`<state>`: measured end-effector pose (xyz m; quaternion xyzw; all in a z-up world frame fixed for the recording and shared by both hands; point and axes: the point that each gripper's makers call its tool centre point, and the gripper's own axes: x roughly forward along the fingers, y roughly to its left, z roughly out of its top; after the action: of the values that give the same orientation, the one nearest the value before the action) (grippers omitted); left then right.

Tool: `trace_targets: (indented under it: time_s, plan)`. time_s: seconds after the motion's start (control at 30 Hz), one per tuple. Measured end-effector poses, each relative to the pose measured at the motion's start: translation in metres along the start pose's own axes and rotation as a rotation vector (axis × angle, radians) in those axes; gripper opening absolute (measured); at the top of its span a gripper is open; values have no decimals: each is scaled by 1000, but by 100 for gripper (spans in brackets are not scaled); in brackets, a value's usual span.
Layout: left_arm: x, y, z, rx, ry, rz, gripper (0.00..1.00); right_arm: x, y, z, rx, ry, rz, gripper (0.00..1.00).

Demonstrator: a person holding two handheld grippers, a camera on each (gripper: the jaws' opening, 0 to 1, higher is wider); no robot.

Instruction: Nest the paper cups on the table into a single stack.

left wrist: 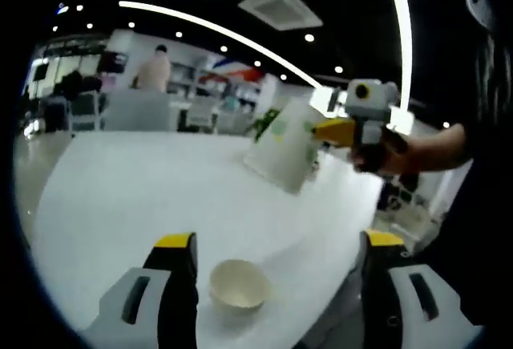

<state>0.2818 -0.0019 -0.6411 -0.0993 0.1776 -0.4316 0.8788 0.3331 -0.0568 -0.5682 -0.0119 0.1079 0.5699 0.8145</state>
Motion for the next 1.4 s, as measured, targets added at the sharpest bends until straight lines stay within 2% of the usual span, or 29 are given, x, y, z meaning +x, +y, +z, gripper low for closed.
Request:
trace_targets:
  time_s: [0.23, 0.3, 0.37, 0.63, 0.83, 1.0, 1.17, 1.33, 1.4]
  plan:
    - [0, -6, 7, -37, -22, -38, 73, 7, 18, -6, 19, 10, 47, 34]
    - [0, -15, 13, -94, -45, -84, 66, 9, 21, -7, 21, 11, 54, 34]
    - [-1, -15, 17, -85, -57, -90, 61, 11, 23, -7, 30, 3, 64, 34]
    - [2, -25, 27, -89, -67, -135, 57, 15, 25, -2, 88, -41, 80, 34]
    - [2, -26, 32, -103, -79, -151, 53, 15, 26, -3, 117, -46, 83, 34]
    - [-4, -24, 36, -135, -100, -170, 42, 11, 24, -11, 160, -36, 89, 34]
    - [-11, -21, 38, -146, -97, -183, 33, 10, 32, -25, 177, -1, 129, 34]
    - [-17, -22, 43, -184, -117, -212, 27, 9, 39, -33, 163, 24, 153, 34]
    - [-17, -20, 42, -160, -117, -197, 24, 8, 41, -35, 147, 30, 156, 34]
